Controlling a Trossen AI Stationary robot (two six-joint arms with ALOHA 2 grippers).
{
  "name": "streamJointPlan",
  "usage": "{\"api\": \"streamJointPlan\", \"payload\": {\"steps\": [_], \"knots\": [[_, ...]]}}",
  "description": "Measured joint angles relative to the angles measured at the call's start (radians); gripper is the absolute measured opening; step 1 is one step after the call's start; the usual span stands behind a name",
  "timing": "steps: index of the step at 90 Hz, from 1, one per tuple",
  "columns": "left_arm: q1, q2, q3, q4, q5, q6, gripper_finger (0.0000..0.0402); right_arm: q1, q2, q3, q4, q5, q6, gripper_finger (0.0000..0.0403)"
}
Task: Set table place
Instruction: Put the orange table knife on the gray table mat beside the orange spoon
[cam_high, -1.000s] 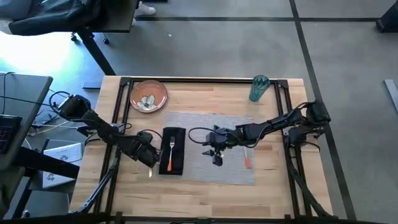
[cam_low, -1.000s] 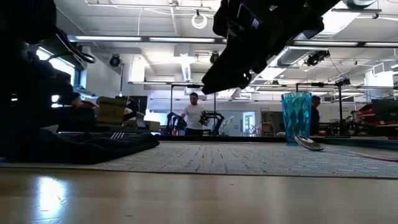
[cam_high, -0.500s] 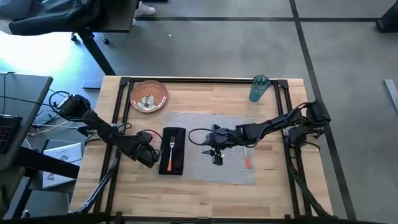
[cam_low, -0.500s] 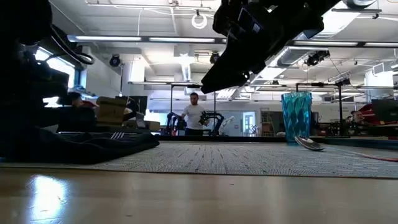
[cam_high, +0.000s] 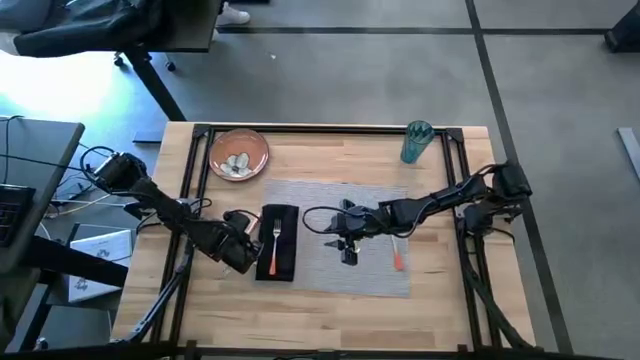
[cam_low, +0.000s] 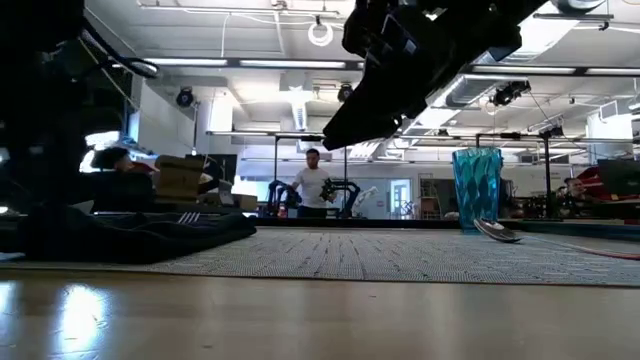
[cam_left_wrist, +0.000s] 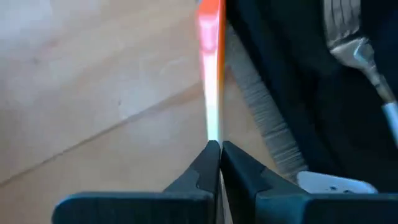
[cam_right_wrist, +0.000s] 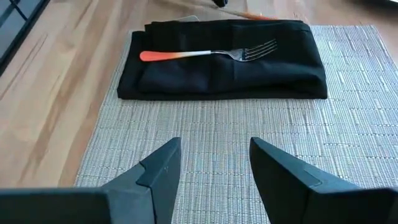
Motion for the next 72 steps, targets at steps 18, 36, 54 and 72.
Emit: {"api": "streamJointPlan", "payload": {"steps": [18, 36, 54, 72], "knots": [[0.009, -0.001, 0.033, -0.018, -0.003, 0.054, 0.0, 0.0, 0.0, 0.0, 0.0, 0.0, 0.0, 0.0171], [0.009, -0.005, 0.033, 0.003, 0.018, 0.049, 0.0, -0.001, 0.0, 0.0, 0.0, -0.004, 0.02, 0.0171], [0.007, -0.019, 0.033, 0.001, 0.041, 0.076, 0.0018, 0.0, 0.0, 0.0, 0.002, -0.006, 0.025, 0.0171], [0.007, -0.019, 0.03, 0.021, 0.074, 0.149, 0.0069, -0.001, 0.0, 0.0, 0.017, -0.007, 0.03, 0.0171]]}}
